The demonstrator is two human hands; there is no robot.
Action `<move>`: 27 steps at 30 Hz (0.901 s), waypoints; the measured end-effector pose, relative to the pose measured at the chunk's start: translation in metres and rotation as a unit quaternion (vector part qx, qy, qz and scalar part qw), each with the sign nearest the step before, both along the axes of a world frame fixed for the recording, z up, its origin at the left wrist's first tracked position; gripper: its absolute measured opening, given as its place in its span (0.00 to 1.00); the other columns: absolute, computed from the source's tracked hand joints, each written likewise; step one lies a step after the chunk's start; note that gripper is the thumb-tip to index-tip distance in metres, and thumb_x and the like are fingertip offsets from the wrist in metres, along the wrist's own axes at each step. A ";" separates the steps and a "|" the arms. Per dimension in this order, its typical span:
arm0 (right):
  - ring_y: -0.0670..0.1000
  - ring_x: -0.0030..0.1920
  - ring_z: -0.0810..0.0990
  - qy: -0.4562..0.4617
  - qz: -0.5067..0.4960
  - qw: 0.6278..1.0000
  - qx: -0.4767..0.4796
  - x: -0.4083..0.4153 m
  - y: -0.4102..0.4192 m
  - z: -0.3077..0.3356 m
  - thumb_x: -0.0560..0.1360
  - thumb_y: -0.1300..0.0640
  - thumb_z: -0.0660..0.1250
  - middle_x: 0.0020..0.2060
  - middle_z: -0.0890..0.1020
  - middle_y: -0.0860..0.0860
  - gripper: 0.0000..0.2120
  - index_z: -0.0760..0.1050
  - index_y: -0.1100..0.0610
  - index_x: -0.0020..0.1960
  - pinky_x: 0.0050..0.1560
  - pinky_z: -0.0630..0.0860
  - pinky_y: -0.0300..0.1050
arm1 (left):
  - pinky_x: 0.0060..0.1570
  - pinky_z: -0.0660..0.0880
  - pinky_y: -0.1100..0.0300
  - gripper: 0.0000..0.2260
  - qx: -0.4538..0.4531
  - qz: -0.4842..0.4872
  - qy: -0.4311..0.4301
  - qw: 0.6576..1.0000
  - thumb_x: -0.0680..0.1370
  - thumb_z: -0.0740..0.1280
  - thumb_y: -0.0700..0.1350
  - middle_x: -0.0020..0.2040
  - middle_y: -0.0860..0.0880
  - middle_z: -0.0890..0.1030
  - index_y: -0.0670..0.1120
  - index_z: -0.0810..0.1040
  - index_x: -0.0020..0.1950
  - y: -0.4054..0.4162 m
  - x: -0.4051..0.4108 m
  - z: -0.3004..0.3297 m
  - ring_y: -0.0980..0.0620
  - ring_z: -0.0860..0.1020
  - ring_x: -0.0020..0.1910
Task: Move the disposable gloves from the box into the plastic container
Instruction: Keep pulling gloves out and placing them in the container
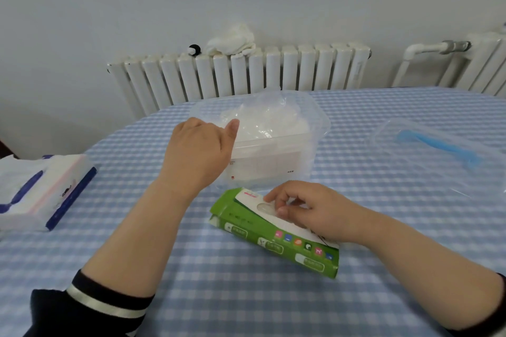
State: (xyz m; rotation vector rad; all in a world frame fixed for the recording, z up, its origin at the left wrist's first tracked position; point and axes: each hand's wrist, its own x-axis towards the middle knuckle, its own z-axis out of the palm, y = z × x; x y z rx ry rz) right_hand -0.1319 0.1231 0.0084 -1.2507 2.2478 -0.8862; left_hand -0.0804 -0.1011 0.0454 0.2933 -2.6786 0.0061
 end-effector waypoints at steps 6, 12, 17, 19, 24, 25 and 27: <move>0.42 0.45 0.74 0.145 0.002 0.988 -0.053 0.006 0.001 -0.004 0.81 0.56 0.59 0.44 0.80 0.43 0.05 0.71 0.49 0.48 0.42 0.68 0.33 | 0.39 0.59 0.55 0.24 0.029 0.014 0.069 0.997 0.84 0.47 0.53 0.27 0.48 0.69 0.42 0.68 0.35 0.000 0.002 -0.002 0.46 0.70 0.33; 0.50 0.30 0.72 0.189 -0.059 0.965 -0.170 0.007 0.005 -0.009 0.80 0.47 0.52 0.29 0.73 0.47 0.03 0.63 0.42 0.48 0.30 0.67 0.38 | 0.30 0.57 0.59 0.23 -0.118 -0.017 0.231 0.966 0.82 0.60 0.48 0.24 0.50 0.63 0.46 0.64 0.26 0.000 0.008 -0.007 0.50 0.63 0.26; 0.48 0.29 0.71 0.096 -0.153 0.925 -0.335 0.014 0.005 0.002 0.81 0.46 0.54 0.34 0.75 0.49 0.06 0.66 0.44 0.46 0.29 0.69 0.42 | 0.33 0.71 0.53 0.16 -0.138 -0.153 0.344 0.916 0.81 0.65 0.46 0.34 0.47 0.79 0.42 0.79 0.36 0.000 0.008 -0.013 0.47 0.76 0.34; 0.56 0.33 0.76 0.018 -0.173 0.917 -0.360 0.014 0.005 0.010 0.80 0.45 0.55 0.35 0.79 0.53 0.08 0.68 0.45 0.45 0.34 0.74 0.51 | 0.42 0.73 0.53 0.19 -0.059 -0.212 0.326 0.919 0.83 0.60 0.52 0.41 0.48 0.82 0.42 0.82 0.43 0.014 0.011 -0.007 0.47 0.78 0.42; 0.49 0.31 0.75 -0.128 -0.212 0.891 -0.380 0.013 0.003 0.022 0.78 0.47 0.57 0.30 0.78 0.46 0.13 0.74 0.54 0.43 0.35 0.75 0.51 | 0.55 0.70 0.70 0.36 0.344 -0.312 0.074 0.882 0.71 0.47 0.77 0.58 0.60 0.80 0.55 0.75 0.64 0.050 0.026 0.013 0.59 0.76 0.60; 0.47 0.30 0.73 -0.148 -0.215 0.889 -0.377 0.012 0.003 0.023 0.79 0.49 0.57 0.29 0.77 0.46 0.14 0.74 0.57 0.43 0.34 0.73 0.47 | 0.56 0.70 0.70 0.34 0.382 -0.310 0.048 0.870 0.70 0.51 0.77 0.60 0.62 0.79 0.58 0.73 0.65 0.053 0.027 0.015 0.61 0.75 0.61; 0.47 0.30 0.72 -0.162 -0.207 0.893 -0.365 0.011 0.004 0.025 0.81 0.52 0.56 0.29 0.76 0.47 0.16 0.75 0.61 0.43 0.33 0.72 0.44 | 0.62 0.72 0.63 0.27 0.414 -0.283 0.025 0.865 0.70 0.63 0.70 0.60 0.62 0.79 0.60 0.73 0.65 0.055 0.028 0.019 0.62 0.75 0.62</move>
